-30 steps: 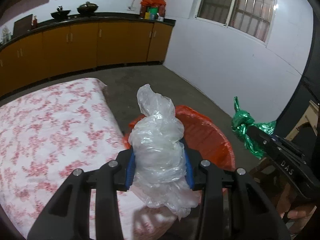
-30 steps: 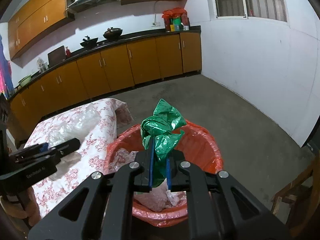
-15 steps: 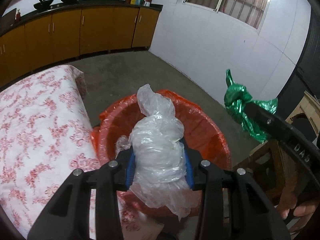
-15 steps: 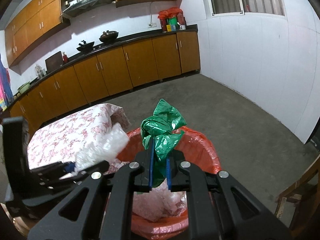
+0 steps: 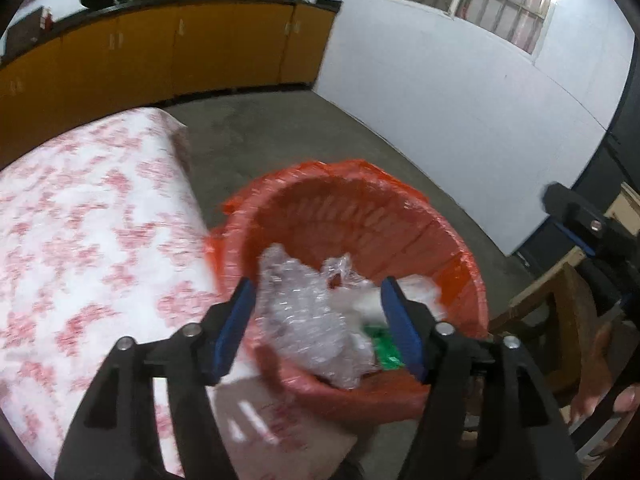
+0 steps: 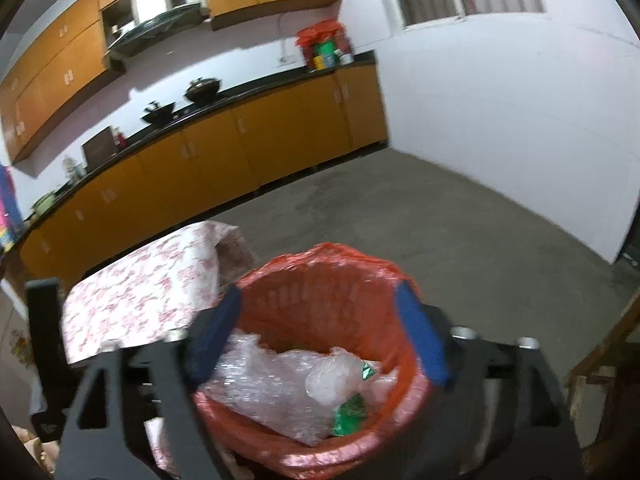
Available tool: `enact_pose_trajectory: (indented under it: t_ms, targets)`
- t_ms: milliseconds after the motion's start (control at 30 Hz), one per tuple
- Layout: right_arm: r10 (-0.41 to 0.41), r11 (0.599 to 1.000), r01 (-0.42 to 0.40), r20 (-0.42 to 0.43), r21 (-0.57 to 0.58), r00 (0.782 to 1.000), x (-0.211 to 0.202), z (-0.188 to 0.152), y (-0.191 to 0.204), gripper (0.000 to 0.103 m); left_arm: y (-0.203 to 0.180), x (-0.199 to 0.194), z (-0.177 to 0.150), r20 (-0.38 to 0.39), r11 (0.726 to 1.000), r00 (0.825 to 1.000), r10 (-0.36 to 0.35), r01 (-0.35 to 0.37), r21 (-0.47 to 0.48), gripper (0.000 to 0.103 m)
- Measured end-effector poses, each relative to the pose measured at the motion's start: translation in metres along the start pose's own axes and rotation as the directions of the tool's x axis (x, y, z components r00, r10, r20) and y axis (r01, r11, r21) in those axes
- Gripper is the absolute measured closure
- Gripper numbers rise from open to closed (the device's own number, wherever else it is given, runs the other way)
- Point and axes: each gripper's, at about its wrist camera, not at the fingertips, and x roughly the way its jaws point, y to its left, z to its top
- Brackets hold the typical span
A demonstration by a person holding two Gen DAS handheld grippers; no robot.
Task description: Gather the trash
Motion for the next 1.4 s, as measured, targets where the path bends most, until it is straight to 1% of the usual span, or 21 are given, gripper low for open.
enact_pose_trajectory:
  t_ms: [67, 100, 133, 200, 233, 300, 333, 367, 400, 433, 500, 567, 600, 700, 800, 867, 933, 1033, 1167, 1300, 1400]
  targets:
    - [-0.053, 0.998, 0.054, 0.027, -0.019, 0.998, -0.01, -0.003, 0.002, 0.006, 0.005, -0.015, -0.005, 0.041, 0.999, 0.998, 0.044, -0.045, 0.004, 0.025]
    - [-0.095, 0.995, 0.097, 0.043, -0.037, 0.995, -0.015, -0.004, 0.004, 0.003, 0.009, -0.029, -0.01, 0.078, 0.996, 0.993, 0.087, -0.087, 0.005, 0.02]
    - [-0.136, 0.989, 0.139, 0.062, -0.054, 0.989, -0.022, -0.006, 0.006, 0.002, 0.012, -0.036, -0.011, 0.098, 0.994, 0.989, 0.108, -0.109, 0.005, 0.017]
    - [-0.196, 0.975, 0.204, 0.09, -0.086, 0.976, -0.033, -0.008, 0.014, 0.002, 0.017, -0.062, -0.017, 0.163, 0.986, 0.973, 0.164, -0.167, 0.002, 0.011]
    - [-0.229, 0.965, 0.239, 0.101, -0.103, 0.968, -0.037, -0.01, 0.018, 0.002, 0.02, -0.073, -0.019, 0.189, 0.981, 0.964, 0.189, -0.192, -0.003, 0.007]
    - [-0.338, 0.924, 0.356, 0.139, -0.141, 0.931, -0.047, -0.015, 0.029, 0.002, 0.028, -0.102, -0.029, 0.251, 0.968, 0.936, 0.247, -0.249, -0.023, 0.005]
    - [-0.368, 0.908, 0.39, 0.153, -0.156, 0.917, -0.051, -0.017, 0.034, 0.002, 0.031, -0.114, -0.033, 0.274, 0.963, 0.924, 0.267, -0.269, -0.033, 0.004]
    - [-0.377, 0.899, 0.402, 0.164, -0.172, 0.912, -0.054, -0.018, 0.038, 0.002, 0.036, -0.13, -0.04, 0.303, 0.953, 0.905, 0.299, -0.299, -0.048, 0.004]
    - [-0.366, 0.9, 0.394, 0.17, -0.185, 0.915, -0.061, -0.021, 0.043, 0.002, 0.039, -0.14, -0.043, 0.317, 0.946, 0.893, 0.319, -0.318, -0.057, 0.004]
    - [-0.35, 0.906, 0.379, 0.169, -0.187, 0.921, -0.065, -0.023, 0.047, 0.002, 0.043, -0.154, -0.048, 0.334, 0.935, 0.875, 0.351, -0.346, -0.076, 0.004]
    - [-0.305, 0.926, 0.331, 0.158, -0.182, 0.939, -0.077, -0.028, 0.054, 0.002, 0.051, -0.175, -0.057, 0.348, 0.914, 0.846, 0.404, -0.391, -0.11, 0.004]
    - [-0.266, 0.939, 0.29, 0.147, -0.182, 0.953, -0.085, -0.032, 0.062, 0.002, 0.059, -0.193, -0.066, 0.352, 0.902, 0.831, 0.431, -0.407, -0.145, 0.004]
    - [-0.246, 0.944, 0.271, 0.145, -0.186, 0.958, -0.09, -0.035, 0.068, 0.002, 0.065, -0.204, -0.072, 0.348, 0.891, 0.82, 0.455, -0.42, -0.176, 0.004]
    - [-0.221, 0.947, 0.249, 0.148, -0.202, 0.964, -0.101, -0.043, 0.08, 0.002, 0.074, -0.226, -0.083, 0.338, 0.868, 0.8, 0.496, -0.442, -0.227, 0.004]
    - [-0.194, 0.949, 0.225, 0.154, -0.219, 0.969, -0.112, -0.049, 0.091, 0.002, 0.076, -0.241, -0.093, 0.327, 0.855, 0.792, 0.516, -0.454, -0.249, 0.004]
    - [-0.179, 0.95, 0.211, 0.155, -0.23, 0.972, -0.117, -0.053, 0.097, 0.002, 0.074, -0.247, -0.098, 0.321, 0.853, 0.792, 0.52, -0.46, -0.246, 0.004]
    - [-0.156, 0.954, 0.188, 0.148, -0.234, 0.976, -0.124, -0.057, 0.103, 0.002, 0.072, -0.253, -0.107, 0.318, 0.855, 0.795, 0.516, -0.458, -0.242, 0.004]
    - [-0.133, 0.956, 0.165, 0.142, -0.241, 0.981, -0.129, -0.062, 0.109, 0.002, 0.068, -0.257, -0.115, 0.316, 0.865, 0.807, 0.499, -0.442, -0.237, 0.004]
    - [-0.097, 0.961, 0.126, 0.127, -0.246, 0.987, -0.138, -0.07, 0.116, 0.002, 0.061, -0.265, -0.125, 0.333, 0.862, 0.796, 0.506, -0.452, -0.231, 0.004]
    - [-0.068, 0.962, 0.094, 0.109, -0.255, 0.992, -0.145, -0.078, 0.123, 0.002, 0.057, -0.27, -0.133, 0.337, 0.87, 0.803, 0.492, -0.439, -0.225, 0.004]
    - [-0.055, 0.964, 0.078, 0.097, -0.256, 0.994, -0.147, -0.087, 0.128, 0.002, 0.053, -0.272, -0.138, 0.342, 0.873, 0.803, 0.488, -0.439, -0.215, 0.004]
